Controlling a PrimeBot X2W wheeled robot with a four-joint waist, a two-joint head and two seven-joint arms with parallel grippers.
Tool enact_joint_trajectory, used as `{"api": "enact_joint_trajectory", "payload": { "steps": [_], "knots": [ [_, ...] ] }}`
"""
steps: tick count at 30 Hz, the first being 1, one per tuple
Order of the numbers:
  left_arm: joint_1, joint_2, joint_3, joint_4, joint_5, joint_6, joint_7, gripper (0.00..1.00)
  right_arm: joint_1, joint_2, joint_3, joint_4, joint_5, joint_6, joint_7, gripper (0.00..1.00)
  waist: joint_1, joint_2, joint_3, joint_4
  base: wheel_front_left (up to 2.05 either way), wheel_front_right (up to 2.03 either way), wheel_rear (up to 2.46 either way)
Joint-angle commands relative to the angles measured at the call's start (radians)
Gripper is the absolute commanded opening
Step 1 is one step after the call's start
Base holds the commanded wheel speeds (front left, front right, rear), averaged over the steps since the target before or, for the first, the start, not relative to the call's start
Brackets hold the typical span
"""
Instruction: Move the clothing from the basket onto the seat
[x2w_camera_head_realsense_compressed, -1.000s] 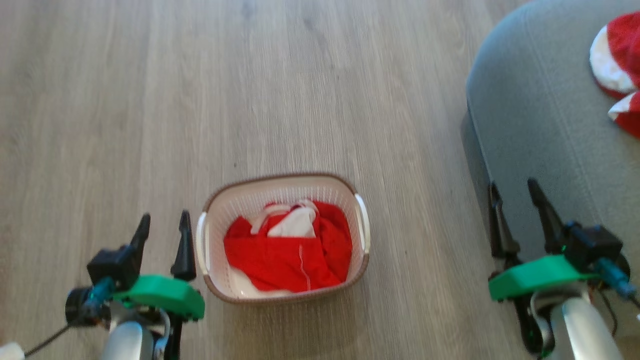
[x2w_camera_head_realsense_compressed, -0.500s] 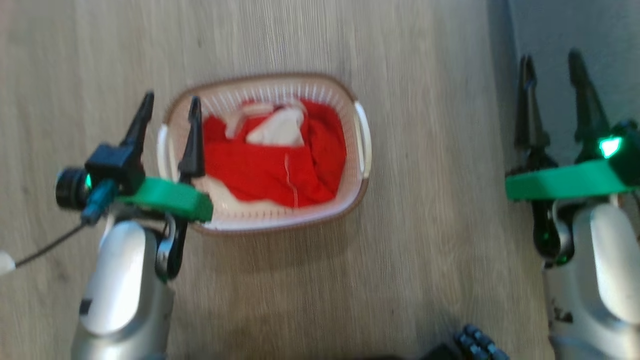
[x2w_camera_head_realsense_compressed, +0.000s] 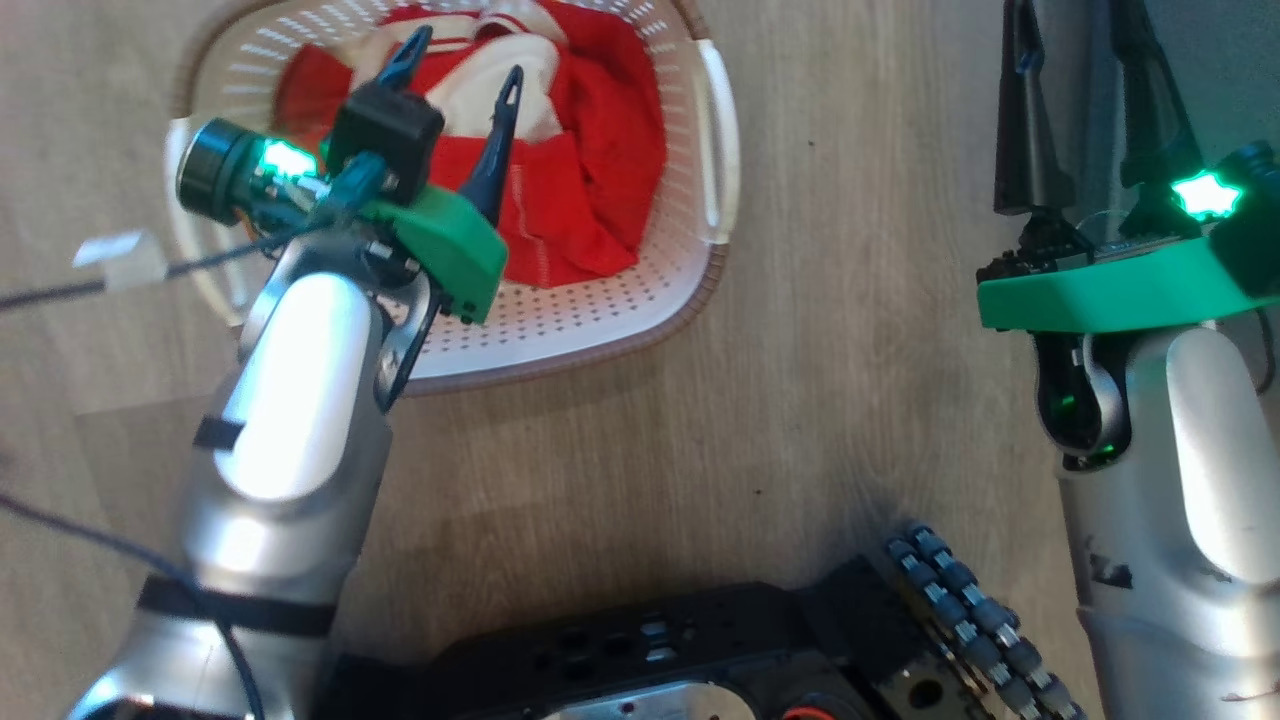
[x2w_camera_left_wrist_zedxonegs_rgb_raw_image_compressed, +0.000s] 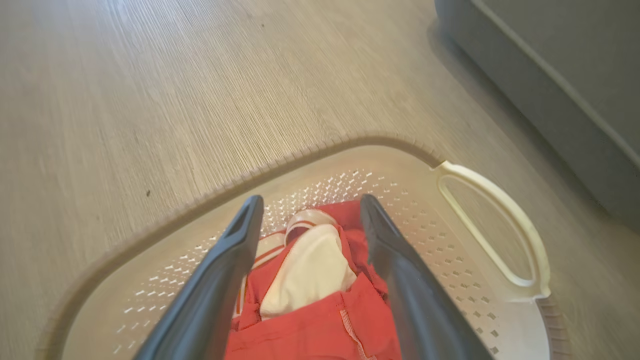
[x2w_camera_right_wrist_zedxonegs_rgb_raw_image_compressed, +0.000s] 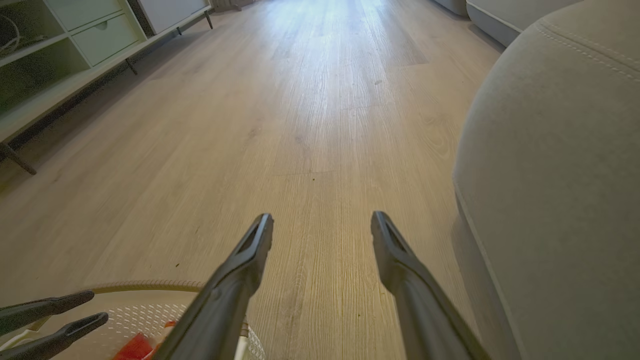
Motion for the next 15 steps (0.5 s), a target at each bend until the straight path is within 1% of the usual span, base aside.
{"api": "enact_joint_trajectory", "payload": {
  "steps": [1,4,9,15],
  "knots": [
    [-0.003,0.016,0.01,-0.007,0.005,-0.002,0.013,1.0,0.019,0.001,0.018,-0.035,0.006,0.007,-0.006,1.0,-0.0003,0.0001,0.025,-0.03,0.0,0.0,0.0],
    [-0.058,0.016,-0.019,0.092,0.021,-0.008,0.073,1.0,0.016,0.001,0.023,-0.039,0.017,0.007,-0.006,1.0,-0.0003,0.0001,0.041,-0.055,0.0,0.0,0.0],
    [-0.135,0.015,-0.025,0.244,0.026,0.005,0.126,1.0,0.02,0.001,0.029,-0.046,0.039,0.007,-0.006,1.0,-0.0003,0.0001,0.067,-0.091,0.0,0.0,0.0],
    [-0.225,0.03,-0.015,0.404,0.032,0.044,0.144,1.0,0.025,0.001,0.045,-0.06,0.067,0.007,-0.006,1.0,-0.0003,0.0001,0.113,-0.124,0.0,0.0,0.0]
  ]
}}
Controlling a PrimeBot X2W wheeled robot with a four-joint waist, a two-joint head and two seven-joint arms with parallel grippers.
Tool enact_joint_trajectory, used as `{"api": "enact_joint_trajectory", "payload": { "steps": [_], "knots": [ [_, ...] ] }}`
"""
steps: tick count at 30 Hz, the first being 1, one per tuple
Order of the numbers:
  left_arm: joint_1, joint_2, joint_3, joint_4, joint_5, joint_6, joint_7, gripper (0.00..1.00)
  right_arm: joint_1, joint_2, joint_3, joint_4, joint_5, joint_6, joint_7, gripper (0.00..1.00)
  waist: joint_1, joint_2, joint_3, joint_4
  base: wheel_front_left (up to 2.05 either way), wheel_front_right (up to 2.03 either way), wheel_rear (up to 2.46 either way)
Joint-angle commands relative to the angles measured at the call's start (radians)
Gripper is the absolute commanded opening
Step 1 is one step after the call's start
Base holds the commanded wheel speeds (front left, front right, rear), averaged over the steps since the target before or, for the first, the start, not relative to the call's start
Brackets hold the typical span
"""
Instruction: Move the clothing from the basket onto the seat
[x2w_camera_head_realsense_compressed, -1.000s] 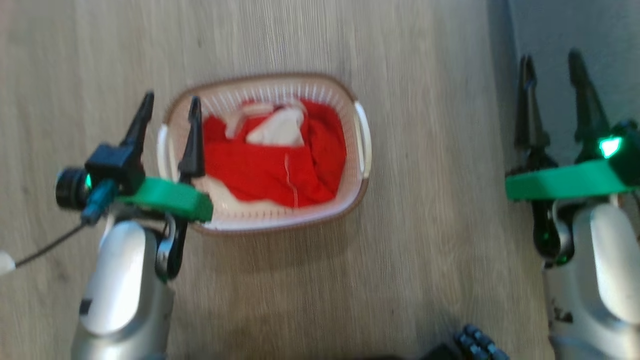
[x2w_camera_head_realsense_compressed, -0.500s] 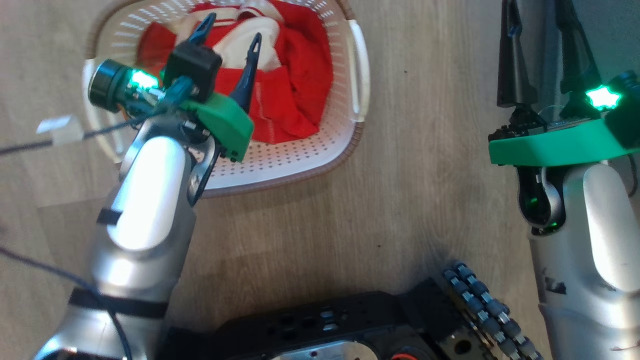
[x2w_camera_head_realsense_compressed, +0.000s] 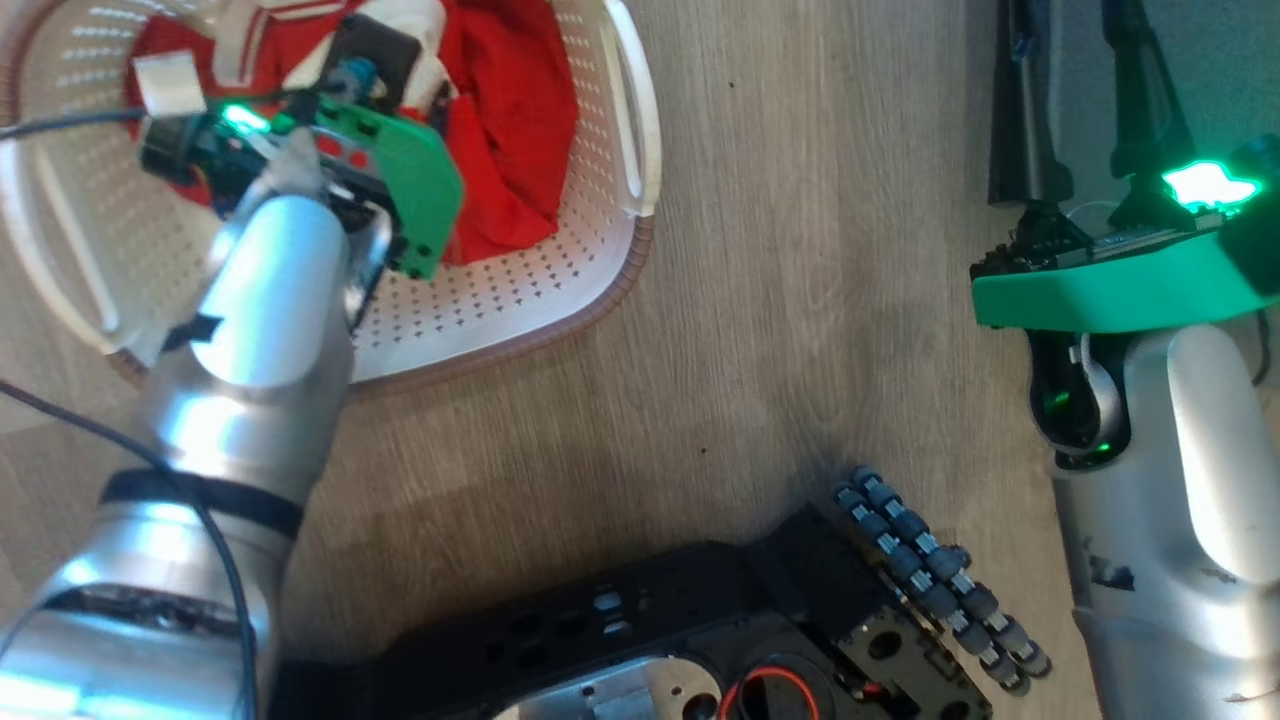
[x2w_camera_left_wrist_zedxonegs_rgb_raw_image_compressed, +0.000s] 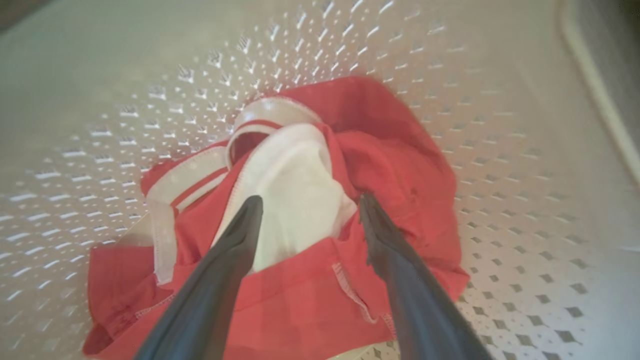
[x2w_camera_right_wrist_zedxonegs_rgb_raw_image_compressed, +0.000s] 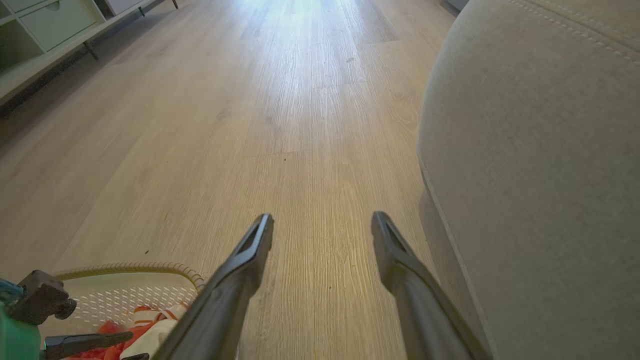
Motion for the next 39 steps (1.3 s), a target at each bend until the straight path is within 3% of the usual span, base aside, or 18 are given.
{"api": "enact_joint_trajectory", "payload": {
  "steps": [1,10,18,19,20,30,39],
  "knots": [
    [0.001,0.032,0.021,0.002,0.009,0.014,0.001,1.0,0.031,0.002,0.017,-0.035,0.01,0.007,-0.006,1.0,0.0,0.0001,0.023,-0.016,0.0,0.0,0.0],
    [-0.104,0.083,0.03,0.188,0.015,0.06,-0.021,1.0,0.037,0.002,0.029,-0.054,0.03,0.007,-0.006,1.0,0.0,0.0001,0.097,-0.049,0.0,0.0,0.0],
    [-0.145,0.068,0.012,0.311,0.012,0.072,-0.07,1.0,0.048,0.002,0.034,-0.057,0.036,0.007,-0.006,1.0,0.0,0.0001,0.101,-0.059,0.0,0.0,0.0],
    [-0.149,0.066,0.008,0.322,0.013,0.07,-0.079,0.8,0.049,0.002,0.033,-0.056,0.036,0.007,-0.006,1.0,0.0,0.0001,0.101,-0.061,0.0,0.0,0.0],
    [-0.157,0.063,-0.001,0.342,0.014,0.064,-0.097,0.0,0.049,0.002,0.033,-0.057,0.038,0.007,-0.006,1.0,0.0,0.0001,0.098,-0.065,0.0,0.0,0.0],
    [-0.153,0.021,-0.006,0.356,-0.023,0.049,-0.251,0.0,0.06,0.002,0.003,-0.034,0.031,0.007,-0.006,1.0,0.0,0.0001,0.007,-0.031,0.0,0.0,0.0],
    [0.006,-0.01,0.033,0.276,-0.128,0.02,-0.32,0.0,0.118,0.002,-0.042,0.001,-0.028,0.007,-0.006,1.0,0.0,0.0001,-0.252,0.047,0.0,0.0,0.0]
  ]
}}
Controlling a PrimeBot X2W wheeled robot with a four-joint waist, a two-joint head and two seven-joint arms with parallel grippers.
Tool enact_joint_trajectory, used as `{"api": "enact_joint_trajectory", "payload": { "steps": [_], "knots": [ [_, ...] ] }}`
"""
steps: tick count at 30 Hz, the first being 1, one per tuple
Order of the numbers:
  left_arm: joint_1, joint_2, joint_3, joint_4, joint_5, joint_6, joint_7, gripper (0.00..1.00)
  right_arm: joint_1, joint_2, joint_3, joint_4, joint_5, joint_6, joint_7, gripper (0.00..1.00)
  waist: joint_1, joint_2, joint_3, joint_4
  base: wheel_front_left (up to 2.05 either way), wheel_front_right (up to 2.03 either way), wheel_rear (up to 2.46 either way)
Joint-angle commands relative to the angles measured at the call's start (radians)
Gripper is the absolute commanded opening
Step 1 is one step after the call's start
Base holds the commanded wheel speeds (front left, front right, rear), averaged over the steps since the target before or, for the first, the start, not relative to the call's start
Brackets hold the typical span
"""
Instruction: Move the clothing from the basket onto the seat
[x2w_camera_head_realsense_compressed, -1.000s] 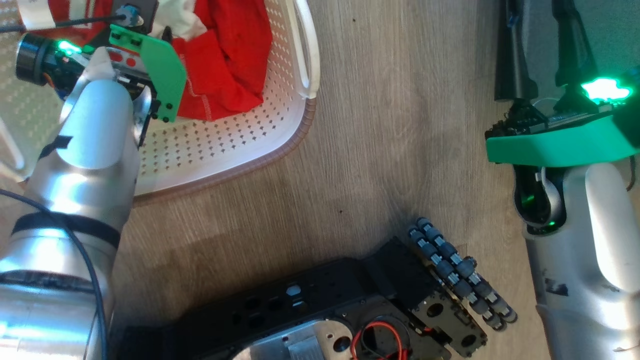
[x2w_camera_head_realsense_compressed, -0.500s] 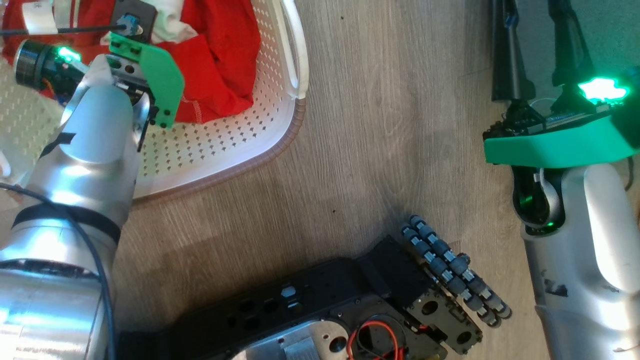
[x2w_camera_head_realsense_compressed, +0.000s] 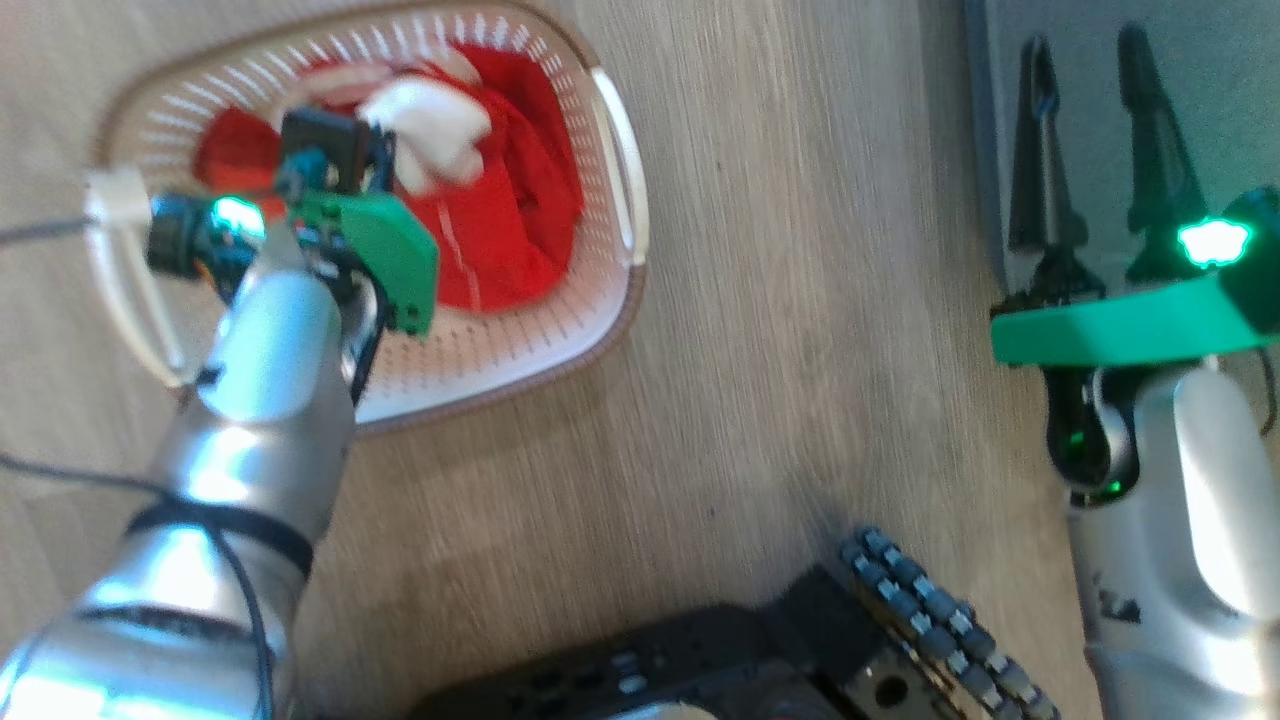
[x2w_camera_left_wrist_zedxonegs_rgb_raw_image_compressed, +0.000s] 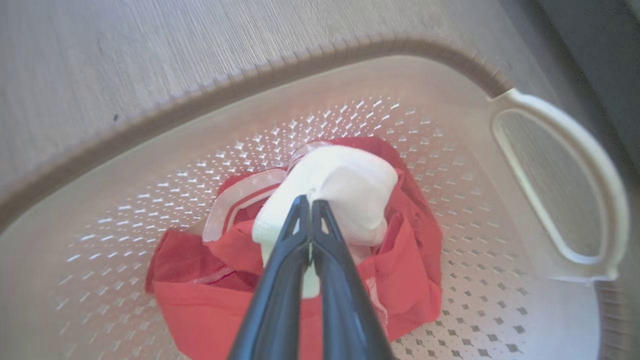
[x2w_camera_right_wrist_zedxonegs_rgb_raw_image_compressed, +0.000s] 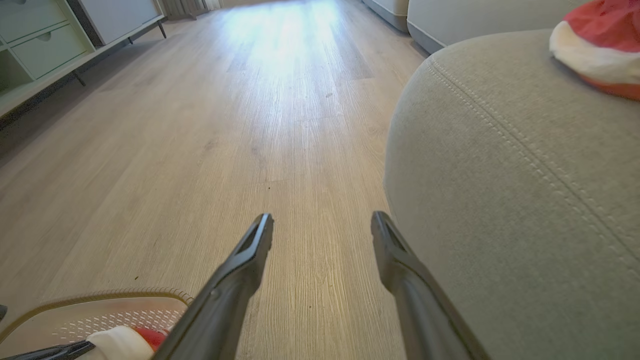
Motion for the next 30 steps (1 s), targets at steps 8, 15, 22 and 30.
{"api": "enact_joint_trajectory", "payload": {
  "steps": [8,15,22,30],
  "knots": [
    [0.297,0.02,0.091,-0.293,-0.08,0.002,-0.013,0.0,0.147,0.001,-0.021,0.015,-0.03,0.007,-0.006,1.0,0.0001,0.0,-0.373,0.11,0.0,0.0,0.0],
    [0.512,0.041,0.156,-0.507,-0.119,0.023,-0.013,0.0,0.24,0.001,-0.041,0.039,-0.045,0.007,-0.006,1.0,0.0001,0.0,-0.547,0.146,0.0,0.0,0.0],
    [0.695,0.046,0.21,-0.702,-0.155,0.038,-0.013,0.0,0.322,0.001,-0.061,0.049,-0.063,0.007,-0.006,1.0,0.0001,0.0,-0.678,0.167,0.0,0.0,0.0],
    [0.833,0.054,0.235,-0.847,-0.165,0.052,-0.011,0.0,0.389,0.001,-0.065,0.058,-0.1,0.007,-0.006,1.0,0.0001,0.0,-0.779,0.187,0.0,0.0,0.0]
  ]
}}
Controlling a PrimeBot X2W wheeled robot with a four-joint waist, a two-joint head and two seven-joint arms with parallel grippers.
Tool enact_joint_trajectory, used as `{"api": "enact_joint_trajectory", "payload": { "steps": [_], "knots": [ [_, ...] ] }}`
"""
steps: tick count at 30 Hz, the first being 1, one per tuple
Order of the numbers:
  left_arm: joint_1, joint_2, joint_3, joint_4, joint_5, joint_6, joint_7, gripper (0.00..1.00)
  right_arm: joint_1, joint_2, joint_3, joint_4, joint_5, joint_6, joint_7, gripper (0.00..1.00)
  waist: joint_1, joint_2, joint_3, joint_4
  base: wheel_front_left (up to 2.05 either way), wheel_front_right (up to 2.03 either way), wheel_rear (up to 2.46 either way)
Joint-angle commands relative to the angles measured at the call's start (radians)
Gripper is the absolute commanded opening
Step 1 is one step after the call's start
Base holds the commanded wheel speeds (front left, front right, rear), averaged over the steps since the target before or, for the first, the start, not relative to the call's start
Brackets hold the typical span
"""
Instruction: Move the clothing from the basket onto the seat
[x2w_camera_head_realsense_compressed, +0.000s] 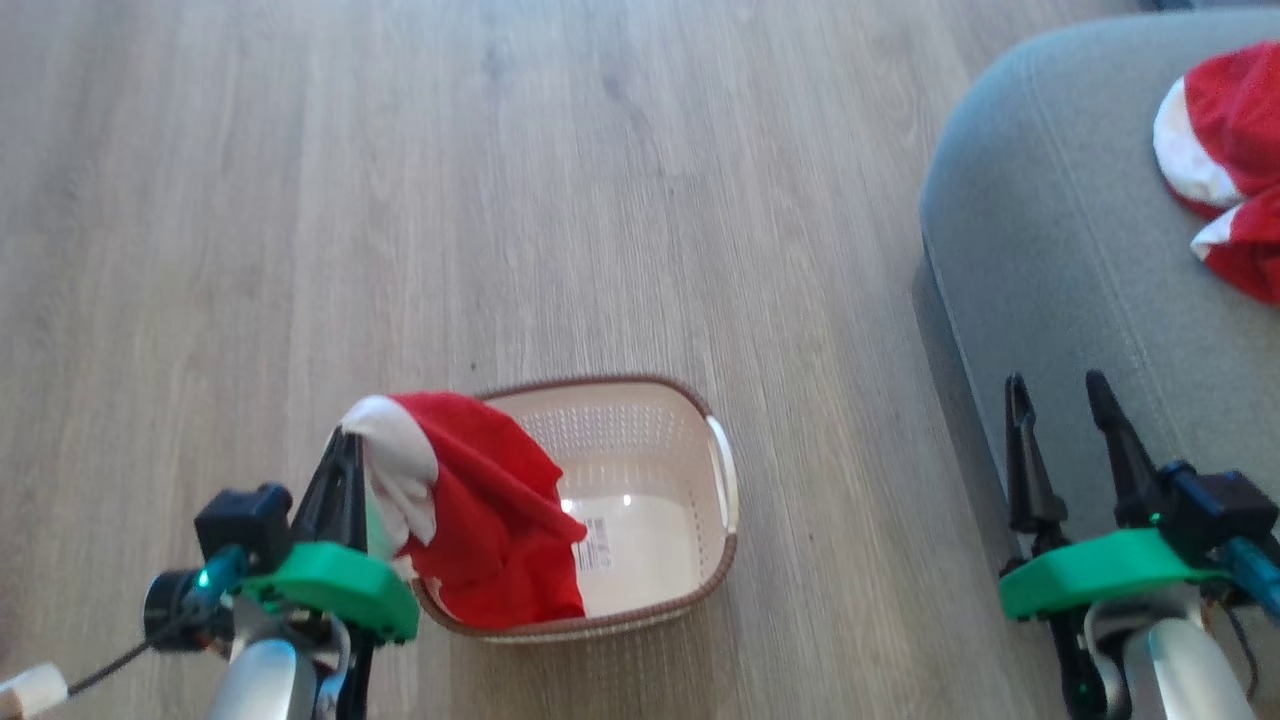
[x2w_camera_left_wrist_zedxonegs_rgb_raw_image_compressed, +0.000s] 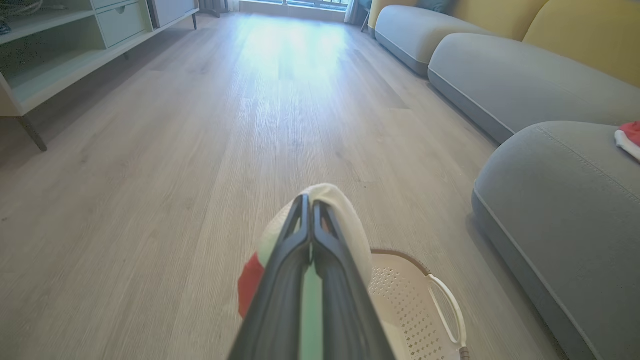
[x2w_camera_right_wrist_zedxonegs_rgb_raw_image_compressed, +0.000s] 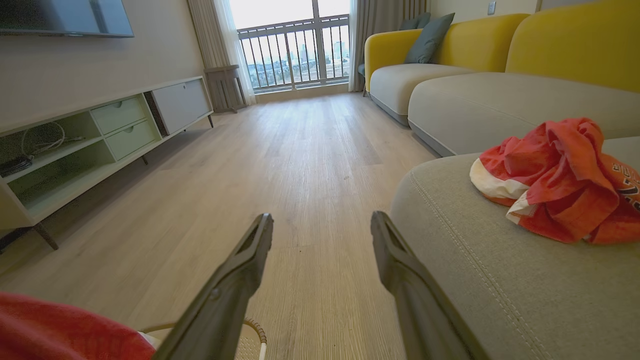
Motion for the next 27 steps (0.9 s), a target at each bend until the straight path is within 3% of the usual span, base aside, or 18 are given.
{"api": "enact_joint_trajectory", "payload": {
  "steps": [1,27],
  "knots": [
    [-0.006,0.027,0.037,-0.046,-0.006,0.009,-0.008,0.0,0.0,-0.002,0.022,-0.025,-0.012,0.007,-0.006,1.0,0.0002,-0.0001,-0.043,0.019,0.0,0.0,0.0],
    [0.058,0.045,0.011,-0.136,-0.01,0.035,0.034,0.0,0.035,-0.036,0.053,0.028,-0.022,0.007,-0.006,1.0,0.0002,-0.0001,-0.094,0.043,0.0,0.0,0.0]
  ]
}}
